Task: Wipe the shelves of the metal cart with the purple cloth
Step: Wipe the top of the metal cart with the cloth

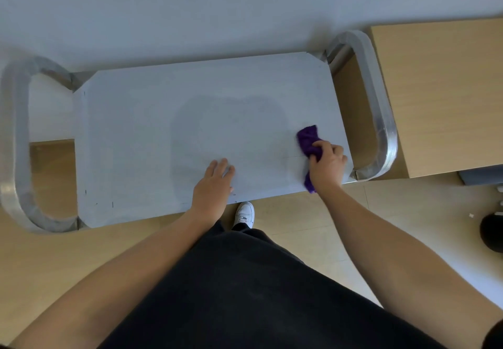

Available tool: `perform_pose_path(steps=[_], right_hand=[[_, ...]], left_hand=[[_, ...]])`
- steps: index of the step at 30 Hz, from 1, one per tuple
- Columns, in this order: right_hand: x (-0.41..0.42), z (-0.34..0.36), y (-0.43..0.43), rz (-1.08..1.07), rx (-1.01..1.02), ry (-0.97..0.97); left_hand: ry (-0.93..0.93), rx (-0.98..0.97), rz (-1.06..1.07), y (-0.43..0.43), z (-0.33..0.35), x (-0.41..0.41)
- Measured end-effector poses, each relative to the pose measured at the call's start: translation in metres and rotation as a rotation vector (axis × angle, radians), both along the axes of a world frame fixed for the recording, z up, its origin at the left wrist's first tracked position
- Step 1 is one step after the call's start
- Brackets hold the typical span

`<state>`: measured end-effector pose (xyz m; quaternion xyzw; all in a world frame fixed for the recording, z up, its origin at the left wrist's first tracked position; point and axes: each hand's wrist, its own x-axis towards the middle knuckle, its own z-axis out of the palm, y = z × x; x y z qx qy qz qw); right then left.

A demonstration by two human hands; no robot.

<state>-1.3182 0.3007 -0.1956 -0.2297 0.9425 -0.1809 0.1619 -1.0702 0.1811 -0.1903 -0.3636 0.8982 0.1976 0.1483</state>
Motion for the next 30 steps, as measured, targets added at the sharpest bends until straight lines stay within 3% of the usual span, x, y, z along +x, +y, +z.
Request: perform_pose_path(steps=[4,11,15,22,26,30], right_hand=[[0.024,-0.005,-0.010,-0.066,0.074,0.045],[0.123,-0.003,-0.048,0.404,-0.033,-0.074],[0.082,0.001,-0.043,0.332,-0.058,-0.102],[-0.021,0.010,0.020,-0.072,0.084,-0.019],[0.009,0.003,0.027,-0.089,0.120,0.040],[0.084,-0.001,0.004,0.088,0.009,0.000]], left_hand=[[-0.007,-0.007,0.002,0.002,-0.004,0.000],[-0.025,-0.025,-0.041,-0.002,-0.006,0.006],[0.001,0.006,-0.024,-0.002,-0.003,0.008],[-0.011,-0.001,-0.022,0.001,0.000,0.007],[-0.008,-0.009,-0.025,0.002,-0.002,0.007],[0.003,-0.066,-0.031,0.000,-0.003,0.009]])
